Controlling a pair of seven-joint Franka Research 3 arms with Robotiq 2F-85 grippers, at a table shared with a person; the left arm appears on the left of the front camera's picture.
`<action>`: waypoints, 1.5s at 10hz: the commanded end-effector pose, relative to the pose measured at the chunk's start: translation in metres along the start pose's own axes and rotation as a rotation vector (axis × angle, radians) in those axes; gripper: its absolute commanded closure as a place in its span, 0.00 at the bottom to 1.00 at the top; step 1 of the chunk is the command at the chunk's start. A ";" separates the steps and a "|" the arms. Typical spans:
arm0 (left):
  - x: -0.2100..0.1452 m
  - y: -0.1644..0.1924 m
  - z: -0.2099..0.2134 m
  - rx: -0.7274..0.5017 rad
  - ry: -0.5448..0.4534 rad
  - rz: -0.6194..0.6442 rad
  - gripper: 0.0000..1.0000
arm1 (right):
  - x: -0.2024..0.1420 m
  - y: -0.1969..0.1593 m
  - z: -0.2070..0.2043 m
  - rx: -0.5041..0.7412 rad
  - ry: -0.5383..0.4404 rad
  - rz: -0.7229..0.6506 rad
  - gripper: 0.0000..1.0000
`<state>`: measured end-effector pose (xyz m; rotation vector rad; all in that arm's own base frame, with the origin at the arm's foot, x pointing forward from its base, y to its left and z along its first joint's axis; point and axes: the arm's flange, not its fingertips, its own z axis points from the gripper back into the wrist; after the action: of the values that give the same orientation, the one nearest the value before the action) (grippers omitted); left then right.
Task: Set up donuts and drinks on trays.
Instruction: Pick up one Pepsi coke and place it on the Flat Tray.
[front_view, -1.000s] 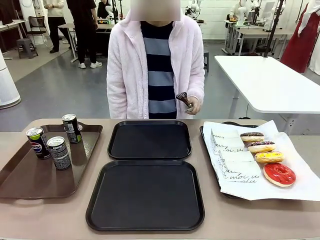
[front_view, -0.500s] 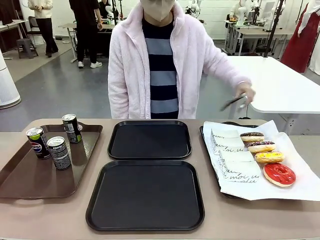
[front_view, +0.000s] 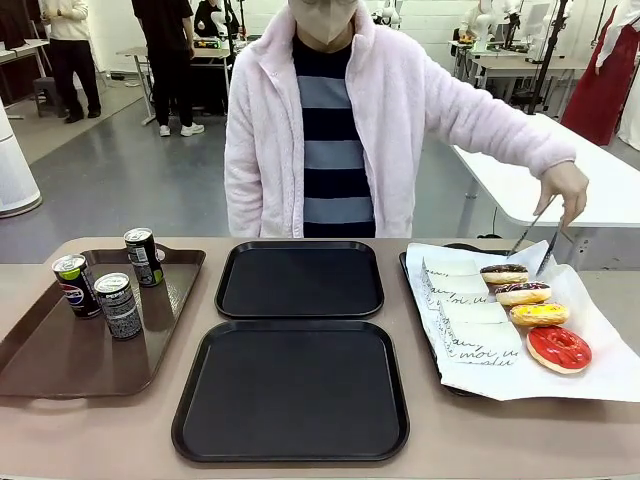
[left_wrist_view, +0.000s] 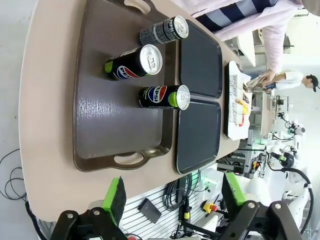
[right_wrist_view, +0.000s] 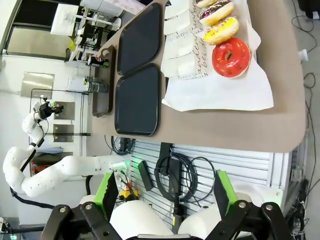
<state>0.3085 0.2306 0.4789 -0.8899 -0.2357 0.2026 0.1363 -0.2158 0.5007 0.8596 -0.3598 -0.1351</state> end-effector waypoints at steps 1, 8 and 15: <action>-0.001 0.001 0.001 -0.024 -0.009 0.000 0.00 | -0.002 -0.003 0.001 0.009 -0.002 0.003 0.00; 0.000 0.000 0.000 0.000 0.000 0.000 0.00 | -0.002 -0.003 0.001 0.009 -0.002 0.003 0.00; 0.061 -0.180 -0.077 0.654 0.173 -0.050 0.00 | -0.002 -0.003 0.001 0.009 -0.002 0.003 0.00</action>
<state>0.3855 0.0935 0.5901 -0.3402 -0.1213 0.1608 0.1361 -0.2159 0.5006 0.8609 -0.3604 -0.1347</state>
